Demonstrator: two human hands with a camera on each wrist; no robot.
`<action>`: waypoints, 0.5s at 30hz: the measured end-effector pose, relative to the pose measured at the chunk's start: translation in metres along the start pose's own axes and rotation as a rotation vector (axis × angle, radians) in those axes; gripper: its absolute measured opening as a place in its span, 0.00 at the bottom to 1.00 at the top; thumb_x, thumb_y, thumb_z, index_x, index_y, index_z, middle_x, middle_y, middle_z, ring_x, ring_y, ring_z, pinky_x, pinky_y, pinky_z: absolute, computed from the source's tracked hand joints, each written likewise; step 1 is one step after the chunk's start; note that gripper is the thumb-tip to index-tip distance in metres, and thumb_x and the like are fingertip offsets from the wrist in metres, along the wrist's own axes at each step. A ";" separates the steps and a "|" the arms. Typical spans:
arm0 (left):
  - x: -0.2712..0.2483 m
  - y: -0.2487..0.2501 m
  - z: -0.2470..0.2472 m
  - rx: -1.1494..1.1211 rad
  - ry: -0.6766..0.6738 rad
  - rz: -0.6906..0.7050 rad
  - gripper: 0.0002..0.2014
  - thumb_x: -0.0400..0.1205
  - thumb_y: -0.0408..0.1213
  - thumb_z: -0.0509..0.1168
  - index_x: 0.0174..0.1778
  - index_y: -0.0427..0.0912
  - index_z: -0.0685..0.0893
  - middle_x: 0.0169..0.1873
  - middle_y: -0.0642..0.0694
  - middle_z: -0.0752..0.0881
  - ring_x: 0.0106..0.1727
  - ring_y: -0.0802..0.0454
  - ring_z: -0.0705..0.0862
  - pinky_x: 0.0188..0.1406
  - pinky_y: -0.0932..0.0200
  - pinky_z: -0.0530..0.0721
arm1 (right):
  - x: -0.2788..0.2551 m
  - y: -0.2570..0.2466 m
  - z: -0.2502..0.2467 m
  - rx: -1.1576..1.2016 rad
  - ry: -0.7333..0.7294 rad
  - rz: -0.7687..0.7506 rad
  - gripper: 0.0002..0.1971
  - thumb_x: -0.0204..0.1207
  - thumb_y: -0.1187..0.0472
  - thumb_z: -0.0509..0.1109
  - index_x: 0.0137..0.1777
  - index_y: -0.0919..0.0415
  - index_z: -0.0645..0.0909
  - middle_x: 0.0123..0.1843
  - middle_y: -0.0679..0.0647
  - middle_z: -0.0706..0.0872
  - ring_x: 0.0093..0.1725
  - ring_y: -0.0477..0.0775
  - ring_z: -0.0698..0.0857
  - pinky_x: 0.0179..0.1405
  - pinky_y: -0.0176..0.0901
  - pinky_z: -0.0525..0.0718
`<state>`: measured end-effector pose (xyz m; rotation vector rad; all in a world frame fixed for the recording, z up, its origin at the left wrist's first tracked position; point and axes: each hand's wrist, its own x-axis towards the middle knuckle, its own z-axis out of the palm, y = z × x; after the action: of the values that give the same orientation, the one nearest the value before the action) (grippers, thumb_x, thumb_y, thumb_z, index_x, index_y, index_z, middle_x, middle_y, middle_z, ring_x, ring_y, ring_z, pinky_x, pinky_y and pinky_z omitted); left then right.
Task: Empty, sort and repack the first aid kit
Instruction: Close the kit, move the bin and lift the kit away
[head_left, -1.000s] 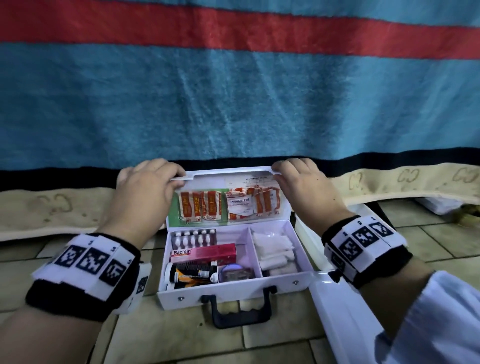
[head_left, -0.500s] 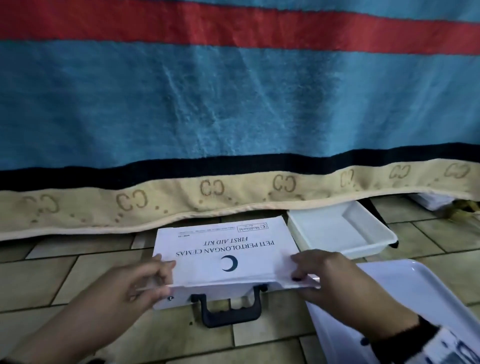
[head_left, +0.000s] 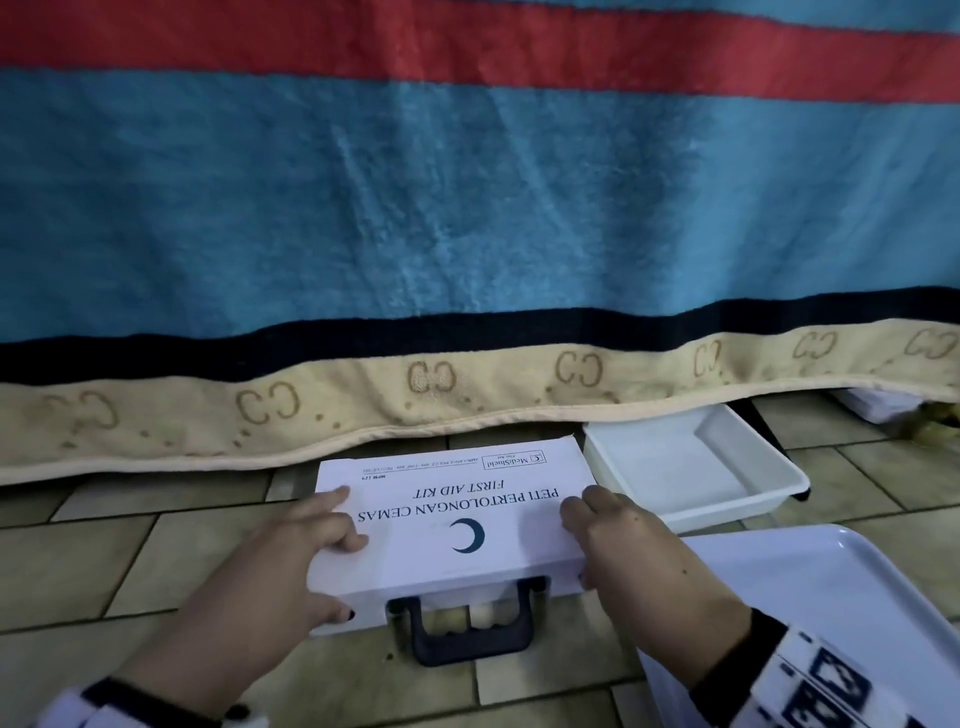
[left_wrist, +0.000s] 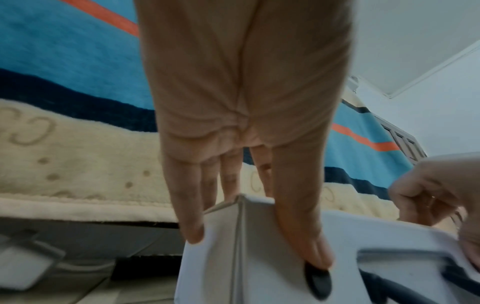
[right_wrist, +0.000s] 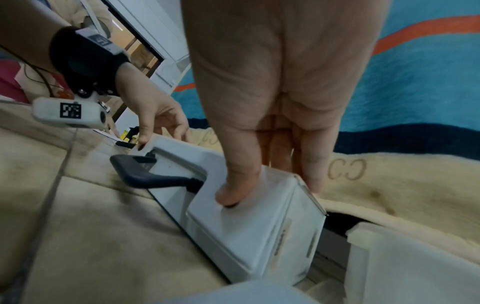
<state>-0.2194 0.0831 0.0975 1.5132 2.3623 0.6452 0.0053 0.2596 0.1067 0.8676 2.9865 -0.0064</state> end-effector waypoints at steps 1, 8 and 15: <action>-0.001 0.001 0.000 0.014 0.001 0.008 0.26 0.67 0.37 0.79 0.42 0.69 0.72 0.67 0.77 0.58 0.69 0.76 0.61 0.57 0.80 0.59 | 0.001 0.000 0.001 -0.020 0.008 -0.002 0.30 0.25 0.72 0.78 0.30 0.52 0.74 0.28 0.47 0.77 0.21 0.46 0.79 0.16 0.33 0.61; 0.002 0.004 0.013 0.402 -0.073 0.036 0.37 0.64 0.46 0.81 0.67 0.51 0.71 0.77 0.41 0.70 0.77 0.46 0.70 0.66 0.70 0.71 | 0.000 -0.002 0.017 -0.013 0.128 -0.002 0.31 0.26 0.68 0.77 0.33 0.53 0.69 0.29 0.48 0.77 0.25 0.49 0.80 0.17 0.35 0.66; -0.005 0.016 0.013 0.438 -0.076 0.057 0.29 0.77 0.43 0.70 0.72 0.55 0.63 0.83 0.45 0.53 0.83 0.49 0.55 0.75 0.67 0.61 | -0.004 0.001 0.005 0.031 0.051 0.001 0.30 0.41 0.63 0.83 0.41 0.53 0.70 0.39 0.48 0.79 0.35 0.49 0.83 0.28 0.34 0.76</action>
<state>-0.1987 0.0877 0.0939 1.7415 2.5194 0.0736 0.0093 0.2584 0.1017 0.8862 3.0410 -0.0312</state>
